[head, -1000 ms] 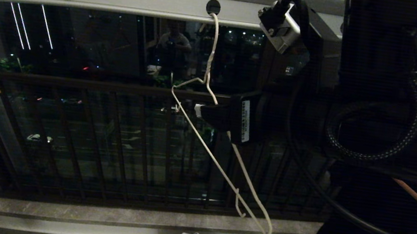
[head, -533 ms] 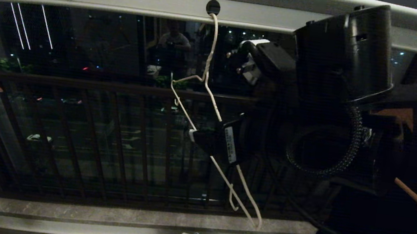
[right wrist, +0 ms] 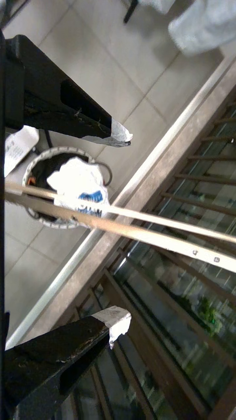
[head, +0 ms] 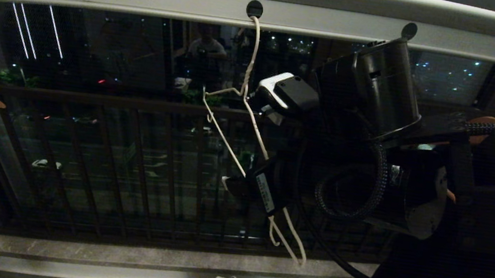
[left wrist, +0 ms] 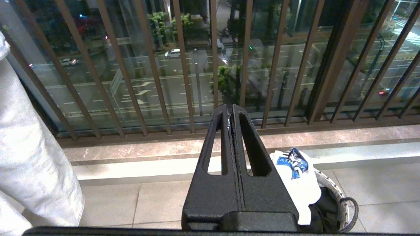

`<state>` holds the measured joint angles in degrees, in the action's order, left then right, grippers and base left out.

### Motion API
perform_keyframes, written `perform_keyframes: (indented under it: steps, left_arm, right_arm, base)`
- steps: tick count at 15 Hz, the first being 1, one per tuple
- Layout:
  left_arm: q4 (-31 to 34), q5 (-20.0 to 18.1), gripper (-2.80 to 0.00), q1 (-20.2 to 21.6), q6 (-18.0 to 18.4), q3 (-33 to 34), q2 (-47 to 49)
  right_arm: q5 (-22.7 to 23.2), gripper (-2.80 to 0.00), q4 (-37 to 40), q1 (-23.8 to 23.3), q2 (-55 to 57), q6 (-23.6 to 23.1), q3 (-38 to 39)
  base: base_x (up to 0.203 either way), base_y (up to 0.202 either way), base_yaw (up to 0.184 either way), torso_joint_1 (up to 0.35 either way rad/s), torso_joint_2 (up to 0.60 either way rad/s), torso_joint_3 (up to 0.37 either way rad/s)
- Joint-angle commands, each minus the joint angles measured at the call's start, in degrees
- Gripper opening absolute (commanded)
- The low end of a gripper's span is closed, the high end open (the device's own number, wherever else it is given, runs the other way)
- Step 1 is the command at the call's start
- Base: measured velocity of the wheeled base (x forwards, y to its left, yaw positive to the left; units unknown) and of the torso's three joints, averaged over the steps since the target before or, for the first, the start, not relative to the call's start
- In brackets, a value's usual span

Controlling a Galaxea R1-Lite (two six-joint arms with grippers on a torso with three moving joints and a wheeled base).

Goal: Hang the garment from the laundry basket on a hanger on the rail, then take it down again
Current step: Pick up the clothes rack on the clothesline

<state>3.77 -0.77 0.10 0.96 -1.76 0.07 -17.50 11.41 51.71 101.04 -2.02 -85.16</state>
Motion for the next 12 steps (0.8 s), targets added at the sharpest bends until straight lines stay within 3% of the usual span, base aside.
perform_keyframes:
  steps: [1,8,9,12]
  left_arm:
    - [0.0,0.0,-2.8,0.0,0.0,0.0,0.0]
    - [0.0,0.0,-2.8,0.1,0.0,0.0,0.0]
    - [0.0,0.0,-2.8,0.0,0.0,0.1,0.0]
    - [0.0,0.0,-2.8,0.0,0.0,0.0,0.0]
  right_arm:
    - [-1.2,0.0,-0.1,0.0,0.0,-0.7,-0.1]
    - [-1.7,0.0,0.2,-0.3,0.2,-1.4,-2.0]
    - [-2.1,-2.8,0.2,-0.3,0.2,-1.4,-1.9]
    - [-2.9,-2.8,0.1,-0.4,0.3,-1.4,-1.9]
  base:
    - [0.0,0.0,0.0,0.0,0.0,0.0]
    - [0.0,0.0,0.0,0.0,0.0,0.0]
    - [0.0,0.0,0.0,0.0,0.0,0.0]
    - [0.0,0.0,0.0,0.0,0.0,0.0]
